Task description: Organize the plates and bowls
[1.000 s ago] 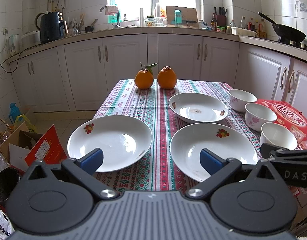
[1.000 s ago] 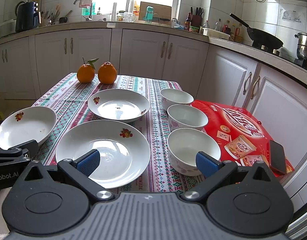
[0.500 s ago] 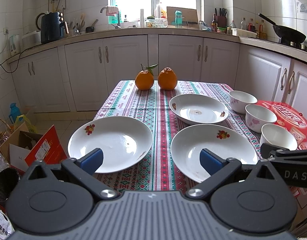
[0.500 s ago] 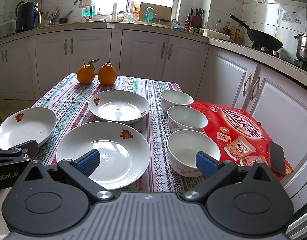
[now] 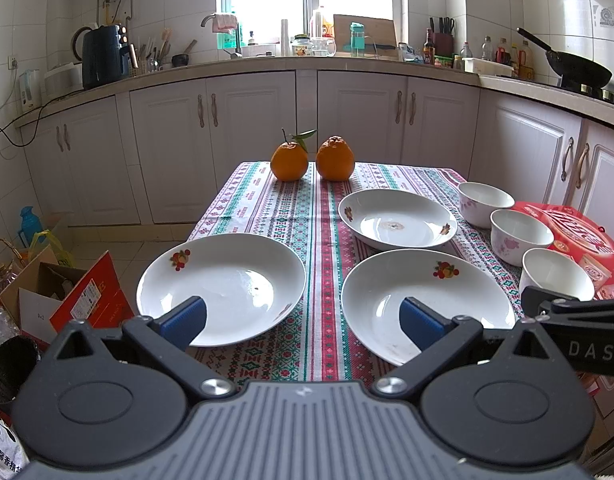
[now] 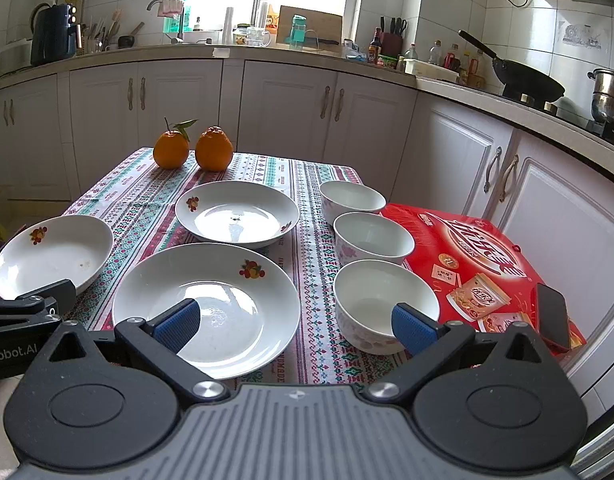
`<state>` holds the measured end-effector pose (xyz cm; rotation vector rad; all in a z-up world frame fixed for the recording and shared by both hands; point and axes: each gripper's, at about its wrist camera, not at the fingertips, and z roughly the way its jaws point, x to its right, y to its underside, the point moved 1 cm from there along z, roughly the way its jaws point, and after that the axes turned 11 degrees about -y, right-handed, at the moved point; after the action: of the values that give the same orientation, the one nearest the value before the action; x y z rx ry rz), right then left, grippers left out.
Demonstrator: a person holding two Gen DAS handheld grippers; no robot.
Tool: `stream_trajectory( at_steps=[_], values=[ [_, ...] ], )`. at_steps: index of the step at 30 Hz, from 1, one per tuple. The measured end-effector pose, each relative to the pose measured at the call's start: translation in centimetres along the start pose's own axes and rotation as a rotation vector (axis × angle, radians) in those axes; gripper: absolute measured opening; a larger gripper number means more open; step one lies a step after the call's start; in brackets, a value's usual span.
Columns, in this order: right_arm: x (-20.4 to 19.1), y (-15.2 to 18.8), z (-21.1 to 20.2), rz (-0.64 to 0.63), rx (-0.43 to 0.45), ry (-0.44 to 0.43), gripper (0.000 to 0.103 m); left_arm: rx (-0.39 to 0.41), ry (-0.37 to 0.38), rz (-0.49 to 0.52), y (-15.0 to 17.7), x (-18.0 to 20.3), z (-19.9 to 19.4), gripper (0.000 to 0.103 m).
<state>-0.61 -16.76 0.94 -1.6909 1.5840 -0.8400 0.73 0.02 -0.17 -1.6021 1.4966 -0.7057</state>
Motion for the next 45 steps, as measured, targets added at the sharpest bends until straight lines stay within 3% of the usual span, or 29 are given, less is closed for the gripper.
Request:
stream_trajectory(
  at_steps=[36, 45],
  values=[
    [-0.1, 0.0, 0.4, -0.002, -0.014, 0.006, 0.103, -0.011, -0.009, 0.003, -0.1, 0.2, 0.3, 0.102],
    [0.0, -0.6, 1.3, -0.012, -0.028, -0.033, 0.103, 0.006, -0.002, 0.0, -0.6, -0.2, 0.8, 0.102]
  ],
)
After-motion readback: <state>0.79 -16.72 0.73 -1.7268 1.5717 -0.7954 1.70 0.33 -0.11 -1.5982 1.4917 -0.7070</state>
